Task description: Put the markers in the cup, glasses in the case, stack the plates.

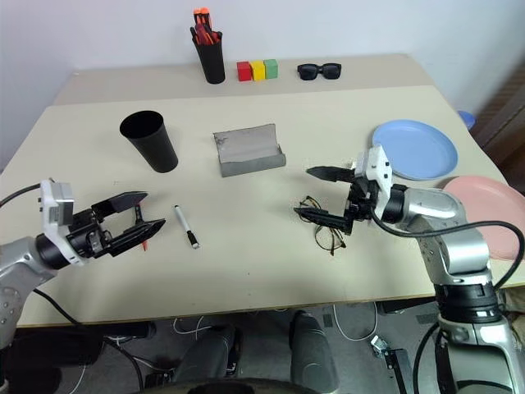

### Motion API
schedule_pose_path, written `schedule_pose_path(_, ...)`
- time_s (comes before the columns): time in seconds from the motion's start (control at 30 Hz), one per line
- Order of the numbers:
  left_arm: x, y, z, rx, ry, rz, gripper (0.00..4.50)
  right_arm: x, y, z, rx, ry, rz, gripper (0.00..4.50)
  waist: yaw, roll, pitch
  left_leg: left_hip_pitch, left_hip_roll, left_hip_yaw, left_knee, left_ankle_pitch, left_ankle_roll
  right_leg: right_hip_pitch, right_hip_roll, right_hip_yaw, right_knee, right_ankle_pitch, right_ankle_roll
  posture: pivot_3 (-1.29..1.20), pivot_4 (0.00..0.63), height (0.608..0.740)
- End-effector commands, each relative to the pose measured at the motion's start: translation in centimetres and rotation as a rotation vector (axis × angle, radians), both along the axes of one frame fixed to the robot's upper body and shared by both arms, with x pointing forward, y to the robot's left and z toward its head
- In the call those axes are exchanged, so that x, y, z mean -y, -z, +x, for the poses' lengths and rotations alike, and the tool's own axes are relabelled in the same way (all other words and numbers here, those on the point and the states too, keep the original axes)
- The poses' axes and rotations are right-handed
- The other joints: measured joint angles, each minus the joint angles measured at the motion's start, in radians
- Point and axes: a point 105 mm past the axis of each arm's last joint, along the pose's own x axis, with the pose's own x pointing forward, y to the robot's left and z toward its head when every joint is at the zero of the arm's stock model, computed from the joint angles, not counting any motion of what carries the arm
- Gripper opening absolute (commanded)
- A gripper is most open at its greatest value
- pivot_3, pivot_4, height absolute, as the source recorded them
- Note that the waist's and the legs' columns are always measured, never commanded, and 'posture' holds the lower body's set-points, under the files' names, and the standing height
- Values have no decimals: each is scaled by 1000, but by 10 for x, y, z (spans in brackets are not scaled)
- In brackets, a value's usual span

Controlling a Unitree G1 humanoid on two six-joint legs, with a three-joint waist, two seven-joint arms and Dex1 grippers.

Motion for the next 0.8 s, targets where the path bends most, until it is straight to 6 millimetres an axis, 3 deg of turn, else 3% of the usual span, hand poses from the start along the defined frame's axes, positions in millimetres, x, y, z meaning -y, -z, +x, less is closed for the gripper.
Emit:
schedule_pose_path(0.03,-13,-8,-1,55,-28,44,4500,1,-16,-9,124,-19,-37,4462,-1,0,0,0,0,0,0,0,0,0,0,0,0,0,-1,0,150,740)
schedule_pose_path(0.27,-16,-7,0,64,-34,55,4500,1,-14,-10,146,-30,-54,4462,-2,0,0,0,1,0,0,0,0,0,0,0,0,-1,-2,0,150,740)
schedule_pose_path(0.4,-66,7,5,-142,-451,164,4500,-19,-16,-2,200,-49,-8,4462,-13,0,0,1,1,0,0,0,0,0,1,0,1,0,0,0,150,740)
schedule_pose_path(0.6,-88,2,5,-257,-687,81,4500,-47,-17,2,199,-106,39,4462,-5,-1,0,0,1,-2,0,0,0,0,2,0,1,1,1,0,150,740)
schedule_pose_path(0.7,-86,9,5,-345,-811,145,4500,-53,-20,0,214,-142,49,4462,0,-1,0,0,1,-3,0,0,0,0,1,0,1,1,1,0,150,740)
schedule_pose_path(0.8,-71,20,10,-436,-862,134,4500,-57,-19,2,235,-144,65,4462,3,-2,-1,1,0,-3,0,0,-1,0,1,0,1,1,1,0,150,740)
